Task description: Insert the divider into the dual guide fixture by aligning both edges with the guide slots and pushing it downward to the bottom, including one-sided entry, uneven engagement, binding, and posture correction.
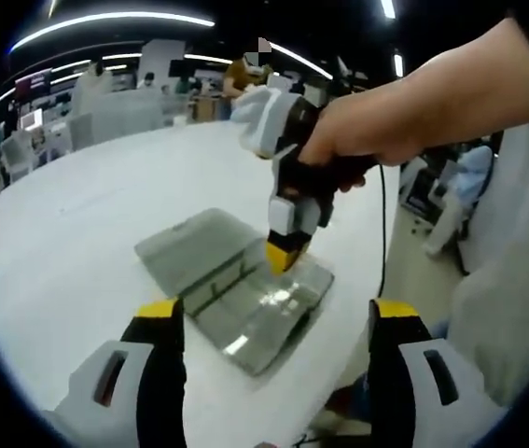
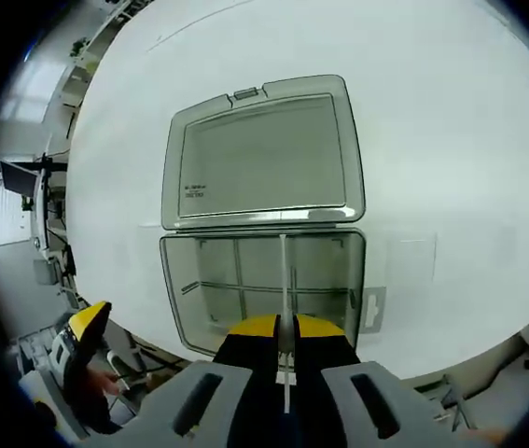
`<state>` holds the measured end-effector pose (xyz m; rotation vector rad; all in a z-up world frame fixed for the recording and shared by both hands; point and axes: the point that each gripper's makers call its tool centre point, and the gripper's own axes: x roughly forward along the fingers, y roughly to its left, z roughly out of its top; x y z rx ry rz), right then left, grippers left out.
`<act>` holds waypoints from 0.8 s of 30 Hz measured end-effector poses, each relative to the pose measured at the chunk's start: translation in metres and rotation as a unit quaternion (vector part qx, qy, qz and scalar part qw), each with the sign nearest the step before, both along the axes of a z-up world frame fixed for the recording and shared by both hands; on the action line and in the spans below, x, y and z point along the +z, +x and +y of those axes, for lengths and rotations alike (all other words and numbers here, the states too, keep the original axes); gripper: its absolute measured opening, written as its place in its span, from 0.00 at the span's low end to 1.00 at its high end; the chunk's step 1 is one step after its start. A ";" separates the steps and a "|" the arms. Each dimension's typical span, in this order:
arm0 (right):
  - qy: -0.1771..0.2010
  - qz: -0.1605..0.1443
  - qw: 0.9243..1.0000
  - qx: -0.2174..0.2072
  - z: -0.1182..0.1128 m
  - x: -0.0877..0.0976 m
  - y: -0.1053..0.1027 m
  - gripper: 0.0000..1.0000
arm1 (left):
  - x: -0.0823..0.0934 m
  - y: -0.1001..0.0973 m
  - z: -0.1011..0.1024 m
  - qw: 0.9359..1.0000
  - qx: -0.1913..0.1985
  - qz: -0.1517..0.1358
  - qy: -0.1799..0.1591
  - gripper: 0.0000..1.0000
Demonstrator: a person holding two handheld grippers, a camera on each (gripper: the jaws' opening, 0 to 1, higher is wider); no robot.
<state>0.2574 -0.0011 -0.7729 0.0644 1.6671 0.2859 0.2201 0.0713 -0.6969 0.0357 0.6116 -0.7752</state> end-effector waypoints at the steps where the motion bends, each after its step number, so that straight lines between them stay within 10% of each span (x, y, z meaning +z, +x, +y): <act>1: 0.000 0.001 1.000 0.000 0.000 0.000 0.000 0.00 | 0.000 0.000 0.000 1.000 0.001 0.001 -0.001 0.79; 24: -0.004 0.005 1.000 0.001 0.002 -0.003 0.002 0.00 | 0.000 -0.001 0.001 1.000 0.003 0.002 0.004 0.79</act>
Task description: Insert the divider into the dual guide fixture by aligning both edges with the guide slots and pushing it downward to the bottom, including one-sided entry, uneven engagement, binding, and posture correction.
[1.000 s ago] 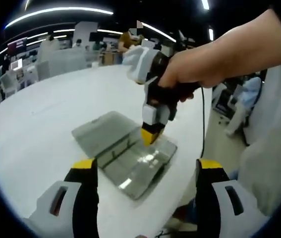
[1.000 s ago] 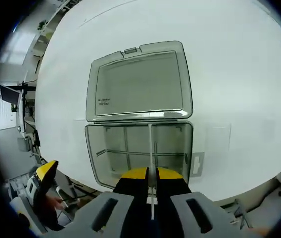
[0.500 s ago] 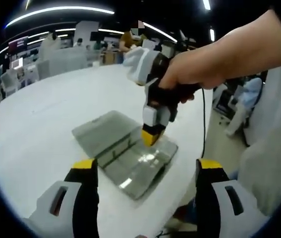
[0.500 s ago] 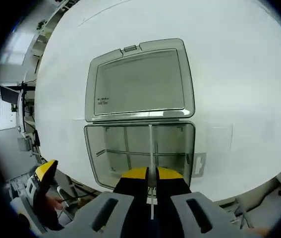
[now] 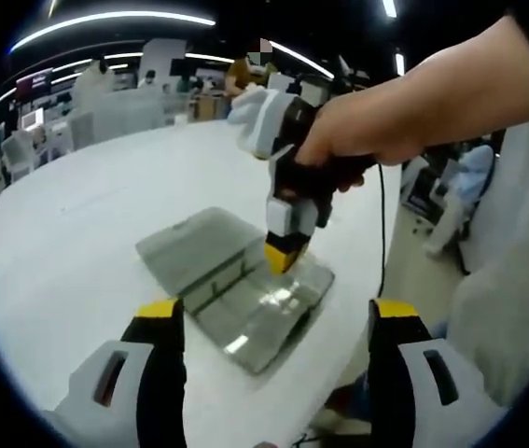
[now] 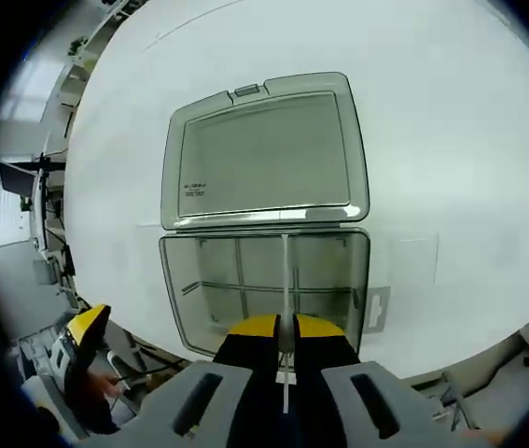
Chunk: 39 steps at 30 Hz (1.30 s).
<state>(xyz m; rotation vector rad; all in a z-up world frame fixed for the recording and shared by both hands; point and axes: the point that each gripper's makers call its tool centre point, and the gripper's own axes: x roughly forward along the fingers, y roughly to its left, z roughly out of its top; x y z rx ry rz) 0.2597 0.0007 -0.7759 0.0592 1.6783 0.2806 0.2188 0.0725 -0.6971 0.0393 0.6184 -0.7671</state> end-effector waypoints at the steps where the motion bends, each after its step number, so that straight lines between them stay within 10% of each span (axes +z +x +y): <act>1: 0.000 0.000 1.000 0.000 0.000 0.000 0.000 0.00 | 0.000 0.000 0.000 1.000 0.000 0.000 0.000 0.79; 39: -0.001 -0.003 1.000 0.003 -0.001 -0.004 -0.004 0.00 | -0.002 0.001 0.003 1.000 0.007 0.005 0.003 0.78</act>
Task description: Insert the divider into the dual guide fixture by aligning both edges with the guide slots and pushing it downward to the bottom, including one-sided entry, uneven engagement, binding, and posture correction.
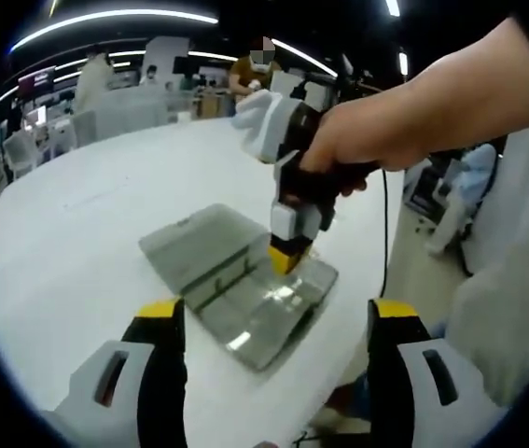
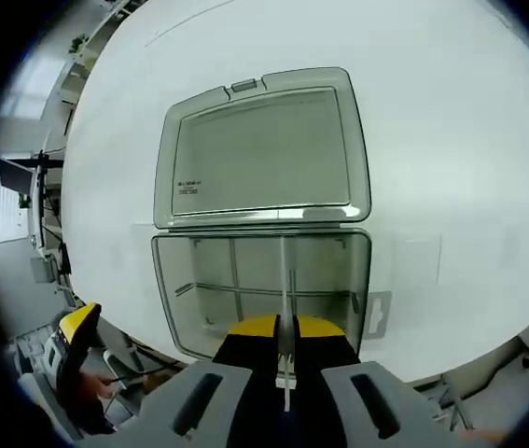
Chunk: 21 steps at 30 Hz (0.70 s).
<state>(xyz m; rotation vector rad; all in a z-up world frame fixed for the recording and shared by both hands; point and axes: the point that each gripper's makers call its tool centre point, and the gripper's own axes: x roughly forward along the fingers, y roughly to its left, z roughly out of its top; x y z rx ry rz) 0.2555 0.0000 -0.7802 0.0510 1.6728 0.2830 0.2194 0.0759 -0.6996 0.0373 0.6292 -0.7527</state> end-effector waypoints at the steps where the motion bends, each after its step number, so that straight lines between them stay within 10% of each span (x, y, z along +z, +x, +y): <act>1: 0.000 0.000 1.000 0.000 0.000 -0.001 0.001 0.00 | 0.000 0.000 0.000 1.000 0.000 0.000 0.001 0.78; 21: -0.005 0.004 1.000 0.004 -0.001 -0.010 0.004 0.00 | -0.003 0.003 0.002 1.000 0.001 0.005 0.000 0.77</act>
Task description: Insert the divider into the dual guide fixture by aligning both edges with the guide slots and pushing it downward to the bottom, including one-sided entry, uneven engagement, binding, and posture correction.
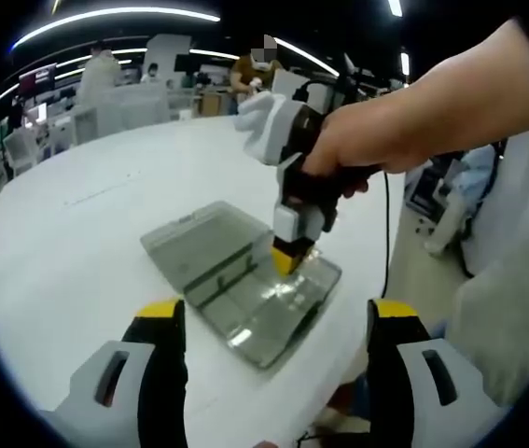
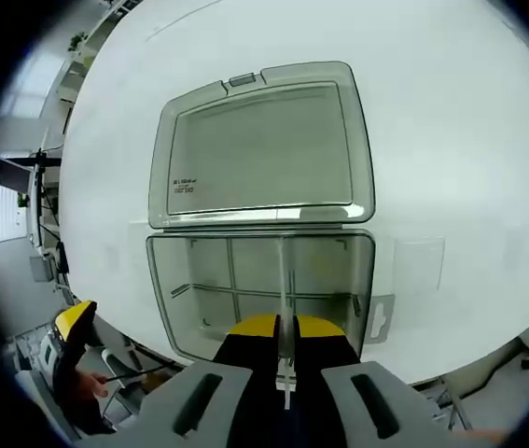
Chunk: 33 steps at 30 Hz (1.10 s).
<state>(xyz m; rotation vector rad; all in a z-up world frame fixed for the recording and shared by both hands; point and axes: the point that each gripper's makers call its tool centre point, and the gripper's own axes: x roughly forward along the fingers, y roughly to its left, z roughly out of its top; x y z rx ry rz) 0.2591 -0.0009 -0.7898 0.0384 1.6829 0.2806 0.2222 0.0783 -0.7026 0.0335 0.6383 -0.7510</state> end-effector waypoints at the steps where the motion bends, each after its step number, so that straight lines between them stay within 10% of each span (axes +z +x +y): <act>1: -0.001 0.000 1.000 0.001 0.000 0.000 0.000 0.00 | 0.000 0.000 0.000 1.000 0.000 0.000 -0.001 0.77; 33: -0.048 -0.011 0.998 0.049 0.003 -0.005 -0.007 0.00 | -0.002 0.003 0.004 1.000 0.004 0.004 -0.001 0.77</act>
